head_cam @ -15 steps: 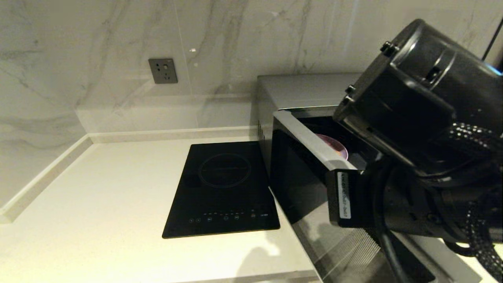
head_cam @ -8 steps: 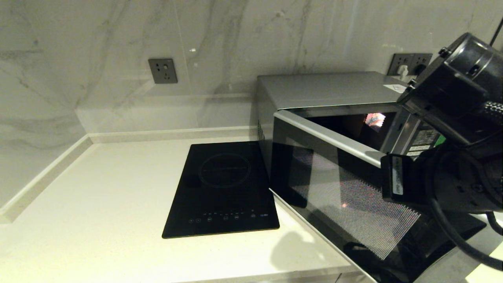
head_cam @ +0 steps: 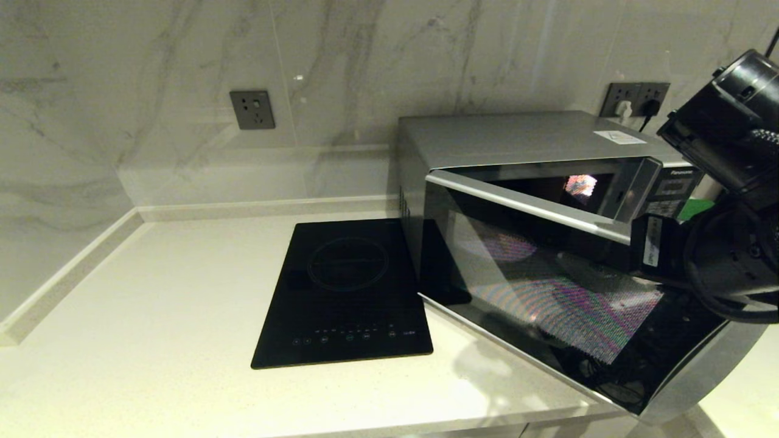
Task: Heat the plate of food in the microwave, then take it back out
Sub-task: Close the microwave oven
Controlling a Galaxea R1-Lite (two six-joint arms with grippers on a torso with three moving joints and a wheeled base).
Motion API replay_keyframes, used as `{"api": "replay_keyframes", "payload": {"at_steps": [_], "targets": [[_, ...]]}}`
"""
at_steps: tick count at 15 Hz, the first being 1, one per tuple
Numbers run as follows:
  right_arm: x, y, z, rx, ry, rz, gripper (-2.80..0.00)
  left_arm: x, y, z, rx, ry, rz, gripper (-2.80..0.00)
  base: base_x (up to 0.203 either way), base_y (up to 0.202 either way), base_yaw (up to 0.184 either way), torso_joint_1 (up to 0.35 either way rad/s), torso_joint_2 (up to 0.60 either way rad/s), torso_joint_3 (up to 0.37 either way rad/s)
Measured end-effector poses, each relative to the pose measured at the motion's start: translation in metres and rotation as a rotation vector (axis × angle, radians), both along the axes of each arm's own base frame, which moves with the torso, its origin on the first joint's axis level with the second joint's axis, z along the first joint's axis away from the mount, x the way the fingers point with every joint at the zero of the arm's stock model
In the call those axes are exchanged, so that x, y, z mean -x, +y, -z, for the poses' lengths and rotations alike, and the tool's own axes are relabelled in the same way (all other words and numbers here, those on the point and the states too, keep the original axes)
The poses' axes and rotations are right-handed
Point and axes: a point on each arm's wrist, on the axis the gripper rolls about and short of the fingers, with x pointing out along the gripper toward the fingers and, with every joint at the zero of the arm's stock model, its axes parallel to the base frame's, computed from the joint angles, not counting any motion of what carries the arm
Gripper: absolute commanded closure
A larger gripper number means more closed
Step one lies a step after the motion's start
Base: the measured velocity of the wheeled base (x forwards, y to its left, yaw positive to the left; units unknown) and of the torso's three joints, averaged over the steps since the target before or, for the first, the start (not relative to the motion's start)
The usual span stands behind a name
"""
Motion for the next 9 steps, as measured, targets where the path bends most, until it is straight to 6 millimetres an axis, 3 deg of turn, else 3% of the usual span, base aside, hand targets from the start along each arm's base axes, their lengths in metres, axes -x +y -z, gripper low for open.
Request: {"api": "replay_keyframes", "payload": {"at_steps": [9], "targets": [[-0.057, -0.034, 0.010, -0.032, -0.069, 0.145, 0.00, 0.000, 0.000, 0.000, 0.000, 0.000, 0.000, 0.00, 0.000, 0.000, 0.000, 0.000, 0.00, 0.000]]}}
